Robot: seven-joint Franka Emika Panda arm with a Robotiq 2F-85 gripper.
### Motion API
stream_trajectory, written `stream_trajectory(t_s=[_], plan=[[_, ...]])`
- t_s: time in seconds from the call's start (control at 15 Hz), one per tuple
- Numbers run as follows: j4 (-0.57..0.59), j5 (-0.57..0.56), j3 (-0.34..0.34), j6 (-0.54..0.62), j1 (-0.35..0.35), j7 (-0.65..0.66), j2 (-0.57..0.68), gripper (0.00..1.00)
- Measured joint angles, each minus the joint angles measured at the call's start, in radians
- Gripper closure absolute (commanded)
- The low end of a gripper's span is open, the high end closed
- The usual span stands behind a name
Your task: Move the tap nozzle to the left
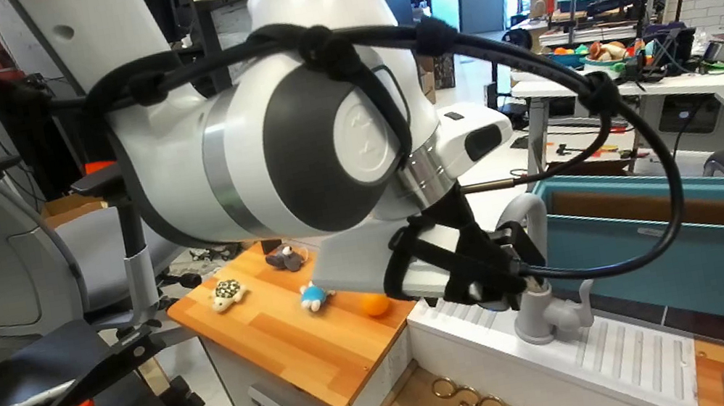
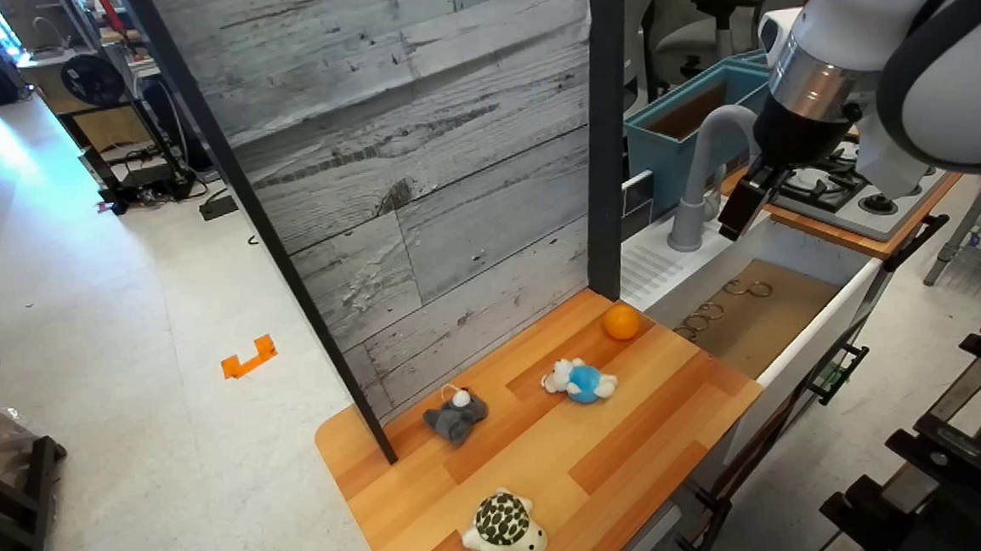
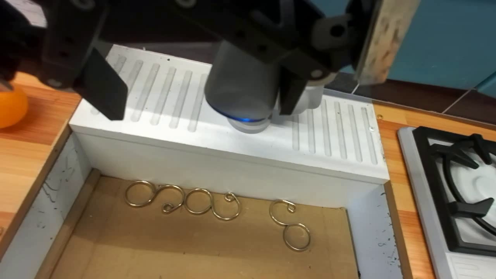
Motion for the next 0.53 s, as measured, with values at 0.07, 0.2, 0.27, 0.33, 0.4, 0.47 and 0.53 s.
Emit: stream_trajectory(t_s=[0.07,0.2,0.27,0.33,0.4,0.47,0.53], plan=[[0.000,0.000,0.015,0.000,-0.001,0.000,0.000,0.00],[0.007,0.000,0.064,-0.004,-0.002,0.000,0.000,0.00],[0.009,0.001,0.095,-0.008,-0.002,0.000,0.001,0.00],[0.010,0.001,0.127,-0.011,-0.001,0.000,0.002,0.00],[0.013,0.001,0.154,-0.012,0.001,0.000,0.005,0.00],[0.017,0.001,0.175,-0.012,0.004,0.000,0.010,0.00],[0.023,0.001,0.191,-0.011,0.007,0.000,0.016,0.00]])
